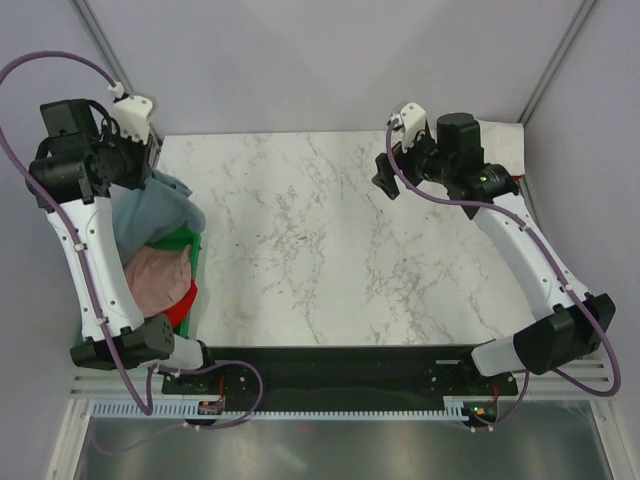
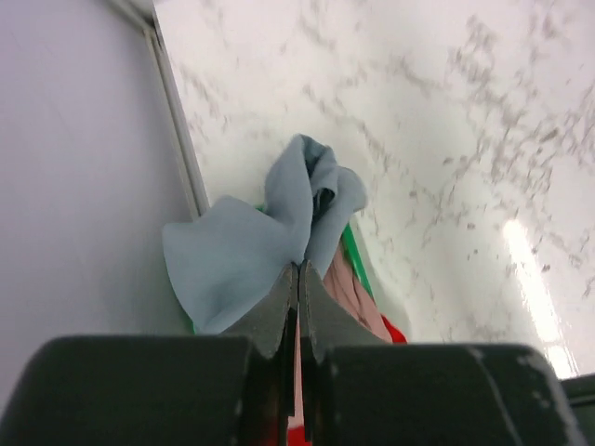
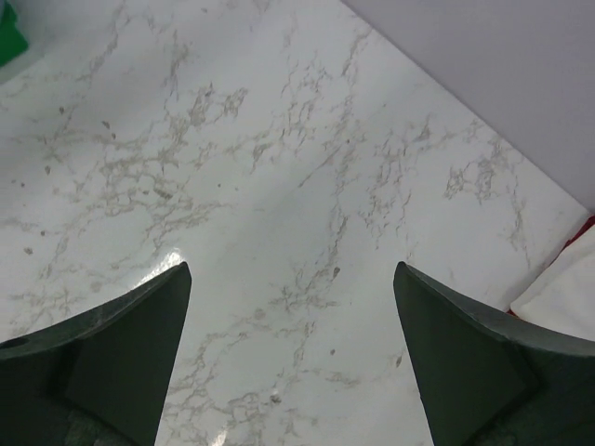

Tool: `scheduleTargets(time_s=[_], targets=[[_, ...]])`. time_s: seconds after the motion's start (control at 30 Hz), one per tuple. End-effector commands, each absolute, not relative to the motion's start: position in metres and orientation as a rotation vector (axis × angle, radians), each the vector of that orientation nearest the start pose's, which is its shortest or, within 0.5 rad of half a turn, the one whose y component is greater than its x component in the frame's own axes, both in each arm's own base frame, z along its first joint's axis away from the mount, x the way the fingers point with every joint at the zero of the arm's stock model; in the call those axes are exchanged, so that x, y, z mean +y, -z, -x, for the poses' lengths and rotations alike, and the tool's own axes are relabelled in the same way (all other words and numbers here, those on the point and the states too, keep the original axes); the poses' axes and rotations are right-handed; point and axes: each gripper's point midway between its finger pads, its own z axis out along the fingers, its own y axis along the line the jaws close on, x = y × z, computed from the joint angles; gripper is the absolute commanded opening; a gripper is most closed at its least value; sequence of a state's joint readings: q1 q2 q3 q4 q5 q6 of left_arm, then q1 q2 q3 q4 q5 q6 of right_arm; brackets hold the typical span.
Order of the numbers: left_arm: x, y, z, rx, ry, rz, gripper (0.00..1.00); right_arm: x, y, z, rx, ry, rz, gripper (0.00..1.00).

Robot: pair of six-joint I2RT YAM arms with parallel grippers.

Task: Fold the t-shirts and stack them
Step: Grab the tshirt from the pile, then move the tshirt to the center of the board

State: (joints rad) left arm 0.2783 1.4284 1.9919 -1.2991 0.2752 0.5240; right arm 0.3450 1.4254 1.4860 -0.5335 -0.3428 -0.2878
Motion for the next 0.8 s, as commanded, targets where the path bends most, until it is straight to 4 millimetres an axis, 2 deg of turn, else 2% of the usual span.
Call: scheduleTargets(time_s=[0.0,0.03,0.17,0.2,0.23,0.3,0.4,0.47,0.5,0.57,0.6,0.67,0.7,0.77], targets=[[0.017,-0.417,-0.321,2.039,0.022,-0.53,0.02,0.193,-0.333,-0.395,1.83,-0.423,0.707,0.98],[0.01,-0.44,-0.321,1.968,0.004,-0.552,0.02,0.195,-0.333,-0.396,1.828,-0.431,0.711,0.98],[-0.034,-0.482,-0.325,1.801,0.01,-0.665,0.02,0.198,-0.337,-0.398,1.809,-0.436,0.735,0.98],[-0.041,-0.487,-0.326,1.78,0.017,-0.678,0.02,0.198,-0.338,-0.398,1.806,-0.433,0.742,0.98],[-0.059,-0.488,-0.325,1.757,0.061,-0.717,0.02,0.197,-0.34,-0.397,1.798,-0.426,0.746,0.98],[-0.073,-0.488,-0.325,1.739,0.098,-0.752,0.02,0.194,-0.345,-0.392,1.765,-0.398,0.783,0.98],[-0.101,-0.476,-0.322,1.75,0.191,-0.816,0.02,0.188,-0.352,-0.382,1.722,-0.36,0.825,0.98],[-0.119,-0.458,-0.318,1.78,0.266,-0.867,0.02,0.184,-0.346,-0.377,1.721,-0.34,0.852,0.98],[-0.13,-0.442,-0.316,1.814,0.326,-0.907,0.02,0.183,-0.35,-0.371,1.704,-0.33,0.863,0.98],[-0.15,-0.425,-0.308,1.835,0.403,-0.98,0.02,0.178,-0.346,-0.365,1.706,-0.305,0.894,0.98],[-0.161,-0.406,-0.306,1.874,0.466,-1.016,0.02,0.175,-0.342,-0.359,1.711,-0.293,0.903,0.98],[-0.184,-0.385,-0.297,1.896,0.563,-1.101,0.02,0.169,-0.329,-0.351,1.736,-0.269,0.94,0.98],[-0.193,-0.364,-0.298,1.945,0.605,-1.134,0.02,0.164,-0.329,-0.347,1.734,-0.248,0.942,0.98],[-0.212,-0.344,-0.297,1.972,0.661,-1.192,0.02,0.158,-0.314,-0.34,1.758,-0.218,0.968,0.98]])
